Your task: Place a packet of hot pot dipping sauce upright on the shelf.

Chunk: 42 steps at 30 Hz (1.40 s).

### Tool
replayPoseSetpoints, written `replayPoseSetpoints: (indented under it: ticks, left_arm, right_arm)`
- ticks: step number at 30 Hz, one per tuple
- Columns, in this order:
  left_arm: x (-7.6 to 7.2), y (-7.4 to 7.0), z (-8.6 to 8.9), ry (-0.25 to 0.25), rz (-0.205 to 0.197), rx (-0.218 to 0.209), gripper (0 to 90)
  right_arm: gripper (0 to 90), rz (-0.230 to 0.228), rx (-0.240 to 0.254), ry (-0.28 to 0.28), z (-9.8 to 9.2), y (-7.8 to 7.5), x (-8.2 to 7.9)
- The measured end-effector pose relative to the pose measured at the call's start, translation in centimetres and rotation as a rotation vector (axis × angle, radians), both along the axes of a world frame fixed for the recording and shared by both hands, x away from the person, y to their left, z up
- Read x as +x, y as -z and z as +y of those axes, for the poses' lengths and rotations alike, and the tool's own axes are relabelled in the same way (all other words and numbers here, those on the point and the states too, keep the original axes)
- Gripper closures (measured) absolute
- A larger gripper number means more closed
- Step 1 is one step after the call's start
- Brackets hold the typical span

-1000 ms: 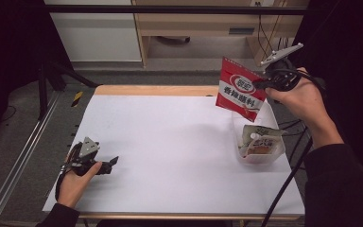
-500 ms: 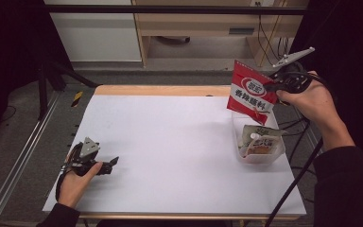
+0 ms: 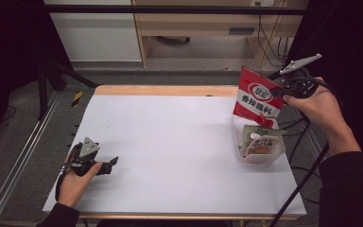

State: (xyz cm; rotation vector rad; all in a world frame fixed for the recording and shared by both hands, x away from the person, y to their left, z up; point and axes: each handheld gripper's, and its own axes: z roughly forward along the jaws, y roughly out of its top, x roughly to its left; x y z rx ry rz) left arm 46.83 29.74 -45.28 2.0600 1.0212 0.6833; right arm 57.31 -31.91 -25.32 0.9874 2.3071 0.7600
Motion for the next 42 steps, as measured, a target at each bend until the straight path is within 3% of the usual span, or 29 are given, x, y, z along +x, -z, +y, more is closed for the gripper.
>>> replayPoseSetpoints:
  ticks: [7,18,25,33,42]
  left_arm:
    - [0.0,0.0,-0.1,0.001,0.000,0.001,6.1]
    - [0.0,0.1,-0.1,0.002,0.008,0.001,6.1]
    - [0.1,0.2,-0.2,0.003,0.010,0.001,6.1]
    - [0.0,0.1,-0.1,0.001,0.009,-0.002,5.9]
    - [0.0,0.1,0.0,-0.001,0.009,-0.004,5.9]
  right_arm:
    - [89.8,0.015,0.006,0.014,-0.6,0.8,0.2]
    - [89.7,0.053,0.010,0.003,0.0,3.2,1.4]
    - [89.7,0.056,0.048,0.027,-0.5,4.4,1.8]
    - [88.8,0.051,-0.001,0.046,-1.0,4.8,1.5]
    - [75.3,0.055,-0.031,0.047,-0.9,5.1,1.1]
